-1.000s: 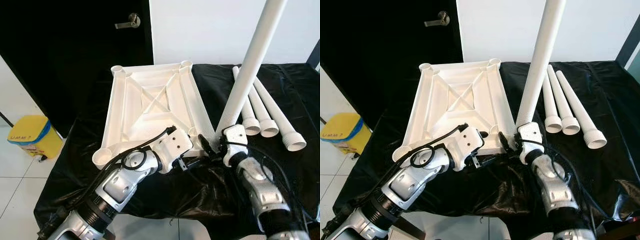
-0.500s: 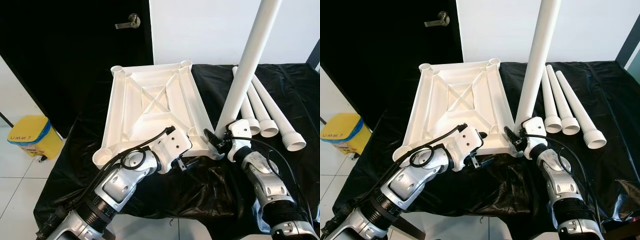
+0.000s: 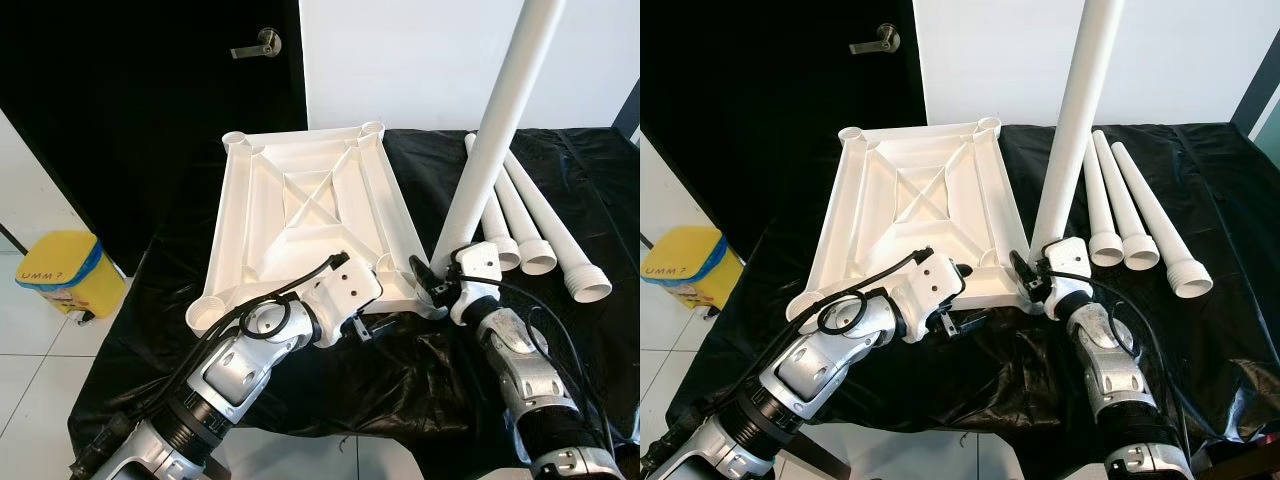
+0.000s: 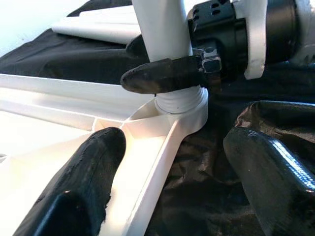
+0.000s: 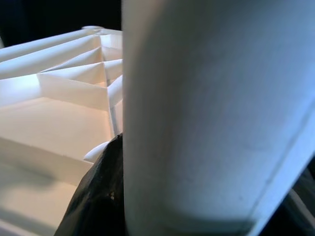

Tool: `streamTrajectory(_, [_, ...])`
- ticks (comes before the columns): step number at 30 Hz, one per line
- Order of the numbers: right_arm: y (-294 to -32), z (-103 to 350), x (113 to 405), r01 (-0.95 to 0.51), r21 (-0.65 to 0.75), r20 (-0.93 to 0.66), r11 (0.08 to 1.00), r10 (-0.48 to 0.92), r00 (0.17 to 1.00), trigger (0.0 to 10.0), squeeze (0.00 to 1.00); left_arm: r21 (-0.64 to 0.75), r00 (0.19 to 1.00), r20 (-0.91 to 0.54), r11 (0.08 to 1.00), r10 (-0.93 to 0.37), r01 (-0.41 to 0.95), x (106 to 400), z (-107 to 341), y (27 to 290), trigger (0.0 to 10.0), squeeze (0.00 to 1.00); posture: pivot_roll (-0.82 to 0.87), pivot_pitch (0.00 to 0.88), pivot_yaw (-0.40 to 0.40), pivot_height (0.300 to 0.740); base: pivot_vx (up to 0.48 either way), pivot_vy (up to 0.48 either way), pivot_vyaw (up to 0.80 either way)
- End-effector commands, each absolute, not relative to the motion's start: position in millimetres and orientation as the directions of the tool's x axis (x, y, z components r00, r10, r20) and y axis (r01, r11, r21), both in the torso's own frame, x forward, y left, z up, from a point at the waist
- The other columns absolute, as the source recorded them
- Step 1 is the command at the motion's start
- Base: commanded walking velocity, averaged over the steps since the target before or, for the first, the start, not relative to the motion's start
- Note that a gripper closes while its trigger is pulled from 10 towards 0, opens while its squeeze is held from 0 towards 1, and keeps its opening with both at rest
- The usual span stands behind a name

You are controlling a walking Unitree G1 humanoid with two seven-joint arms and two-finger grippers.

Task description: Building children table

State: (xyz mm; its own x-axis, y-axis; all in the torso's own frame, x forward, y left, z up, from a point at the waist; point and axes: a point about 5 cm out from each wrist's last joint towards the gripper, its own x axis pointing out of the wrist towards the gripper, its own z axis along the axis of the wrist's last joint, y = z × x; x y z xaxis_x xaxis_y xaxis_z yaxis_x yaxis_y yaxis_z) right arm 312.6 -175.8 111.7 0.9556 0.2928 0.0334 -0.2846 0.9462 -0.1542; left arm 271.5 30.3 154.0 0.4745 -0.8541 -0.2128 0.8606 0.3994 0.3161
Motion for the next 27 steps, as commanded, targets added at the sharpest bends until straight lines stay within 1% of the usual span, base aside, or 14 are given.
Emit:
streamTrajectory(1, [-178,86,305,-0.221,-0.142,-0.089,0.965,0.21,0.974,10.0,0.0,0.286,0.368,-0.256,0.293,-0.894,0.912,264,152,29,10.0,0.0,-0.21,0.008,0.026,0.74,0.0,0.0,0.0])
streamTrajectory(2, [-177,85,304,-0.175,-0.123,-0.089,0.977,0.165,0.982,10.0,0.0,0.285,0.366,-0.257,0.292,-0.894,0.913,264,152,29,10.0,0.0,-0.21,0.005,0.025,0.74,0.0,0.0,0.0])
streamTrajectory(3, [-177,85,304,-0.175,-0.123,-0.089,0.977,0.165,0.982,10.0,0.0,0.285,0.366,-0.257,0.292,-0.894,0.913,264,152,29,10.0,0.0,-0.21,0.005,0.025,0.74,0.0,0.0,0.0])
streamTrajectory(6, [-175,83,302,-0.082,-0.086,-0.084,0.993,0.075,0.994,10.0,0.0,0.284,0.362,-0.258,0.288,-0.896,0.915,263,152,29,10.0,0.0,-0.22,0.005,0.026,0.74,0.0,0.0,0.0])
streamTrajectory(9, [-175,82,301,-0.051,-0.079,-0.082,0.996,0.044,0.996,10.0,0.0,0.284,0.36,-0.259,0.286,-0.896,0.915,263,152,28,10.0,0.0,-0.21,0.005,0.026,0.74,0.0,0.0,0.0])
streamTrajectory(10, [-175,82,300,0.012,-0.065,-0.084,0.998,-0.018,0.996,10.0,0.0,0.283,0.357,-0.259,0.283,-0.897,0.916,262,152,28,10.0,0.0,-0.22,0.003,0.026,0.74,0.0,0.0,0.0])
streamTrajectory(11, [-175,82,300,0.012,-0.065,-0.084,0.998,-0.018,0.996,10.0,0.0,0.283,0.357,-0.259,0.283,-0.897,0.916,262,152,28,10.0,0.0,-0.22,0.003,0.026,0.74,0.0,0.0,0.0])
streamTrajectory(12, [-176,81,299,0.073,-0.052,-0.085,0.996,-0.077,0.993,10.0,0.0,0.281,0.354,-0.26,0.281,-0.898,0.918,261,151,28,10.0,0.0,-0.21,0.002,0.023,0.74,0.0,0.0,0.0])
streamTrajectory(13, [-176,81,299,0.073,-0.052,-0.085,0.996,-0.077,0.993,10.0,0.0,0.281,0.354,-0.26,0.281,-0.898,0.918,261,151,28,10.0,0.0,-0.21,0.002,0.023,0.74,0.0,0.0,0.0])
streamTrajectory(15, [-173,80,295,0.208,-0.034,-0.101,0.978,-0.21,0.972,10.0,0.0,0.279,0.35,-0.261,0.277,-0.9,0.92,260,151,27,10.0,0.0,-0.21,0.0,0.023,0.74,0.0,0.0,0.0])
streamTrajectory(16, [-171,79,294,0.243,-0.029,-0.108,0.97,-0.245,0.964,10.0,0.0,0.278,0.349,-0.262,0.276,-0.9,0.92,260,150,27,10.0,0.0,-0.21,0.0,0.023,0.74,0.0,0.0,0.0])
streamTrajectory(19, [-168,78,292,0.264,-0.025,-0.114,0.964,-0.266,0.957,10.0,0.0,0.278,0.348,-0.262,0.275,-0.9,0.921,259,150,27,10.0,0.0,-0.21,0.0,0.024,0.74,0.0,0.0,0.0])
streamTrajectory(22, [-156,78,290,0.22,0.003,-0.113,0.975,-0.219,0.969,10.0,0.0,0.276,0.344,-0.264,0.271,-0.901,0.922,259,150,27,10.0,0.0,-0.21,0.0,0.025,0.74,0.0,0.0,0.0])
streamTrajectory(27, [-150,80,289,0.18,0.02,-0.102,0.983,-0.177,0.979,10.0,0.0,0.276,0.342,-0.267,0.269,-0.901,0.923,259,150,27,10.0,0.0,-0.21,0.0,0.025,0.74,0.0,0.0,0.0])
